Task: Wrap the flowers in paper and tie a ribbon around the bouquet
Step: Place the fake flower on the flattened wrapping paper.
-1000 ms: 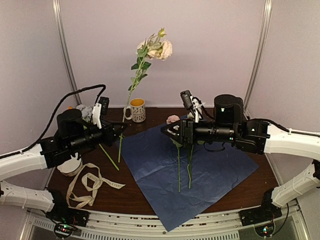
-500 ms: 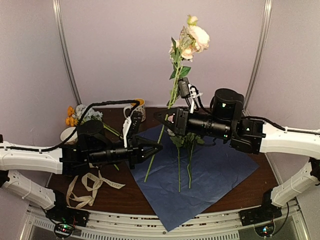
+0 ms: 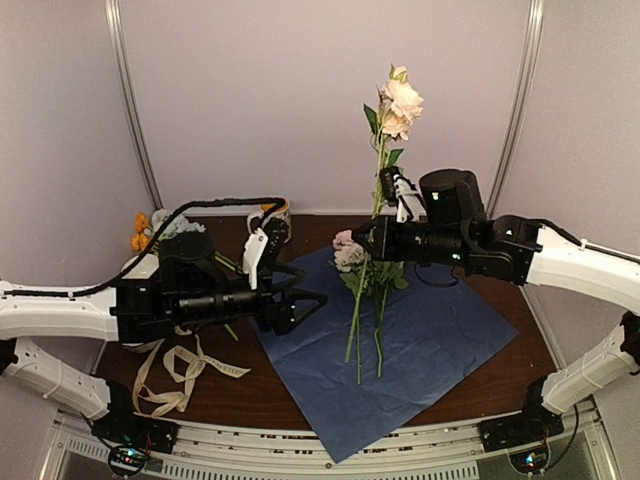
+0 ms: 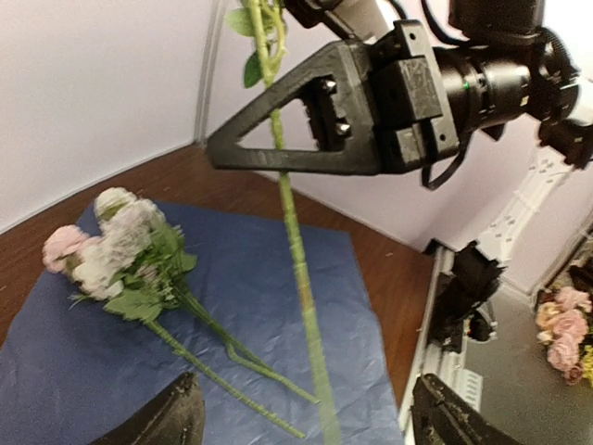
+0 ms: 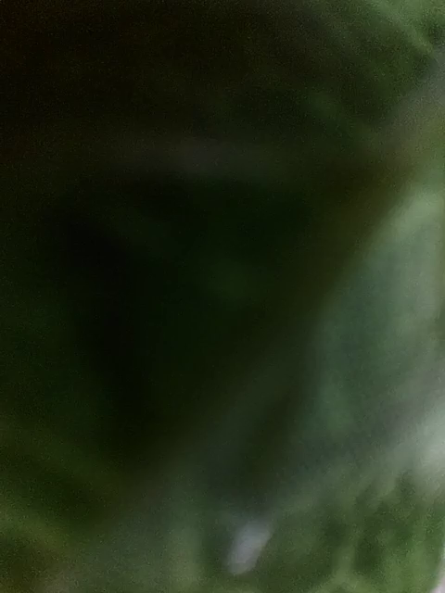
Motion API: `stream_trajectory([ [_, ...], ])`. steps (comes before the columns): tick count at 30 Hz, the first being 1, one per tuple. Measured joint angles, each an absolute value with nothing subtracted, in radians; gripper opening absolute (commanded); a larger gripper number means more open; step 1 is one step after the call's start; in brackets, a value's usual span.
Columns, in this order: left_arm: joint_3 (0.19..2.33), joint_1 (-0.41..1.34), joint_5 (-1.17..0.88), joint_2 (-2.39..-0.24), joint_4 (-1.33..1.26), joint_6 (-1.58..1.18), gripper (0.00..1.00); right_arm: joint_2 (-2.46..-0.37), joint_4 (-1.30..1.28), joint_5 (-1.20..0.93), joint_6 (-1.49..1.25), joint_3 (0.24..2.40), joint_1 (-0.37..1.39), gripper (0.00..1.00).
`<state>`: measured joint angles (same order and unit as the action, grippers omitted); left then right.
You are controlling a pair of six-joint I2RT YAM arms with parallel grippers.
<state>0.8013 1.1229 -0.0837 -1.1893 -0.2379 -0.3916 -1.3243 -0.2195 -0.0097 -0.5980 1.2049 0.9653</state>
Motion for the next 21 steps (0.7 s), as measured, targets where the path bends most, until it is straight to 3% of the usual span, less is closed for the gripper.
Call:
stream_trajectory([
  [9,1.022,1.043,0.207,-1.319,0.192,-0.405,0.81,-1.619,-0.396,-0.047,-0.609,1.238,0.795,0.02],
  [12,0.991,0.97,0.221,-1.35,0.271,-0.444,0.81,-1.745,-0.473,-0.035,-0.601,1.313,0.788,0.17],
  [15,0.94,0.909,0.228,-1.353,0.322,-0.474,0.81,-1.822,-0.535,0.012,-0.599,1.401,0.788,0.39],
  [21,0.902,0.814,0.255,-1.363,0.381,-0.505,0.82,-1.849,-0.603,0.13,-0.595,1.47,0.791,0.44],
])
